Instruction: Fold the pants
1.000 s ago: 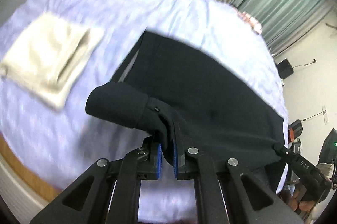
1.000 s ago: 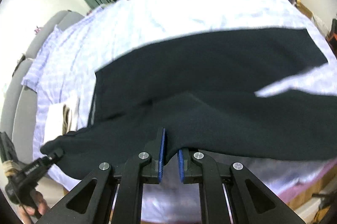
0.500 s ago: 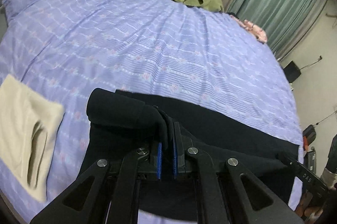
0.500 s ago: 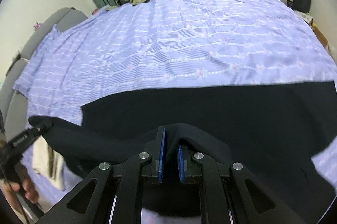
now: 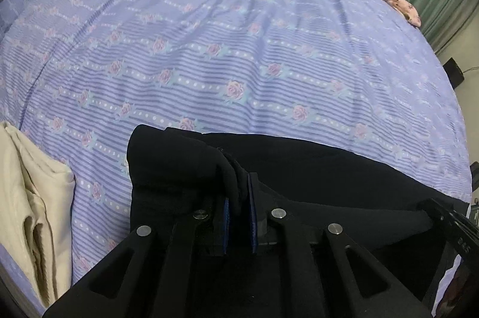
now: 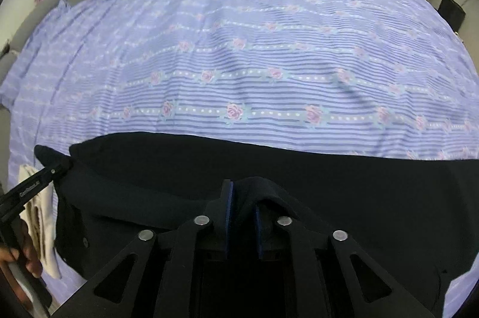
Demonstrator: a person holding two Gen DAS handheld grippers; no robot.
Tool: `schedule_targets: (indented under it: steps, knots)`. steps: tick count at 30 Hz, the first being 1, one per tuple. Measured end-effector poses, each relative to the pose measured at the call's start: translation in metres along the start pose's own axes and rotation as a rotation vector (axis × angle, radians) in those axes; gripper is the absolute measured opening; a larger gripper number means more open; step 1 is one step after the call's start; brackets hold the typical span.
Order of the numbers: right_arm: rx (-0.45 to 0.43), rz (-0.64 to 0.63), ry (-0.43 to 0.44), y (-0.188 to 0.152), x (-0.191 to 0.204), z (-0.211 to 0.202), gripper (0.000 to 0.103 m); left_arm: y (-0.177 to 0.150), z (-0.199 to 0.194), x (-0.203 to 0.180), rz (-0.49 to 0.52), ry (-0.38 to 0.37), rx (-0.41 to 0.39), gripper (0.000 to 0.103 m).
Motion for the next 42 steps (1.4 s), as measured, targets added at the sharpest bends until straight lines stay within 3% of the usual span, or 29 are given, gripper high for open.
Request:
schedule_targets:
  steps: [1, 2, 3, 4, 6, 10, 16, 20, 24, 27, 35, 42]
  knots:
    - [0.004, 0.006, 0.027, 0.001, 0.003, -0.001, 0.038, 0.001, -0.002, 0.001, -0.008, -0.007, -0.003, 0.019]
    - [-0.002, 0.012, 0.059, 0.001, 0.004, -0.004, 0.053, 0.001, -0.008, 0.001, -0.011, -0.012, -0.017, 0.036]
    - [-0.011, 0.020, 0.091, 0.000, 0.006, -0.008, 0.059, 0.002, -0.018, 0.001, -0.012, -0.004, -0.055, 0.062]
    - [-0.022, 0.026, 0.116, -0.001, 0.009, -0.014, 0.064, 0.002, -0.026, 0.001, -0.012, 0.007, -0.088, 0.076]
    - [-0.045, 0.028, 0.145, -0.006, 0.015, -0.028, 0.065, 0.000, -0.053, -0.005, 0.023, 0.033, -0.170, 0.077]
    - [-0.128, 0.009, 0.146, -0.020, 0.024, -0.063, 0.070, -0.014, -0.082, -0.013, 0.107, 0.033, -0.197, 0.077]
    - [-0.216, -0.045, 0.085, -0.062, 0.026, -0.126, 0.070, -0.066, -0.128, -0.031, 0.221, 0.001, -0.201, 0.077]
    - [-0.228, -0.067, 0.054, -0.104, 0.025, -0.163, 0.070, -0.111, -0.172, -0.052, 0.316, -0.037, -0.211, 0.081]
    - [-0.239, -0.023, 0.058, -0.154, 0.015, -0.201, 0.070, -0.151, -0.213, -0.071, 0.397, -0.041, -0.270, 0.087]
    - [-0.248, -0.007, 0.031, -0.192, 0.006, -0.225, 0.070, -0.184, -0.238, -0.086, 0.446, -0.090, -0.280, 0.089]
    - [-0.218, 0.095, -0.040, -0.286, -0.035, -0.265, 0.071, -0.266, -0.261, -0.128, 0.572, -0.163, -0.251, 0.089]
    - [-0.141, 0.134, -0.095, -0.352, -0.076, -0.257, 0.071, -0.334, -0.237, -0.165, 0.623, -0.173, -0.163, 0.089]
Point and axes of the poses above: each gripper's, at about its wrist camera, not at the fingertips, and z roughly the way its jaws point, x to its left, y to its top, the point moved 2 cm from there along z, roughly the way its jaws point, and after that the axes turned 8 degrees about x, right-handed, at the moved point
